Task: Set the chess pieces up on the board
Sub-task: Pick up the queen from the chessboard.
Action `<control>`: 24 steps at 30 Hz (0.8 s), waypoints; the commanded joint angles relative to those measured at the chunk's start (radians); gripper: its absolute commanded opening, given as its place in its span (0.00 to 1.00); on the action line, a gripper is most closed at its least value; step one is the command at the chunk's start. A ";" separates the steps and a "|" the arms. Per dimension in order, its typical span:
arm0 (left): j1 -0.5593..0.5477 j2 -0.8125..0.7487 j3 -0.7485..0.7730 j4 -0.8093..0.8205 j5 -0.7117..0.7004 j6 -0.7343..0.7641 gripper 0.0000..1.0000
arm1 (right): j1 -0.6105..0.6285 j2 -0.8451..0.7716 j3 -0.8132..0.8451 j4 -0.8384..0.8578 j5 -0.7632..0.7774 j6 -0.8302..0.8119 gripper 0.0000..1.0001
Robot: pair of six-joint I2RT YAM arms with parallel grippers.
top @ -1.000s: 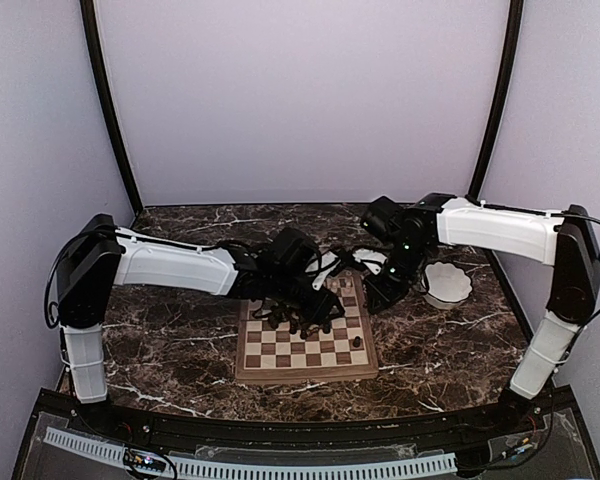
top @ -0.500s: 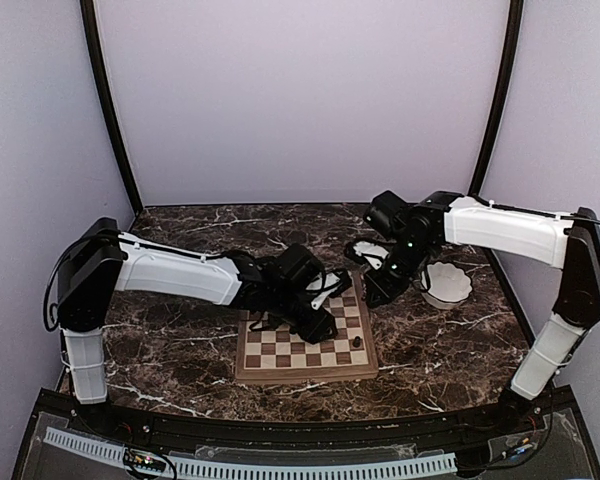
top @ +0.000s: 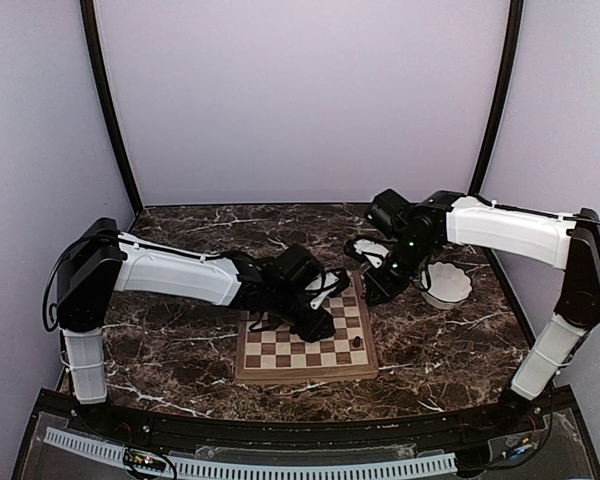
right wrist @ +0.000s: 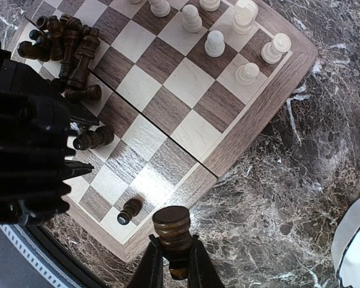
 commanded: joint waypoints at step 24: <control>-0.003 -0.177 0.015 -0.065 0.006 -0.006 0.05 | 0.001 -0.041 -0.035 0.031 -0.002 0.009 0.03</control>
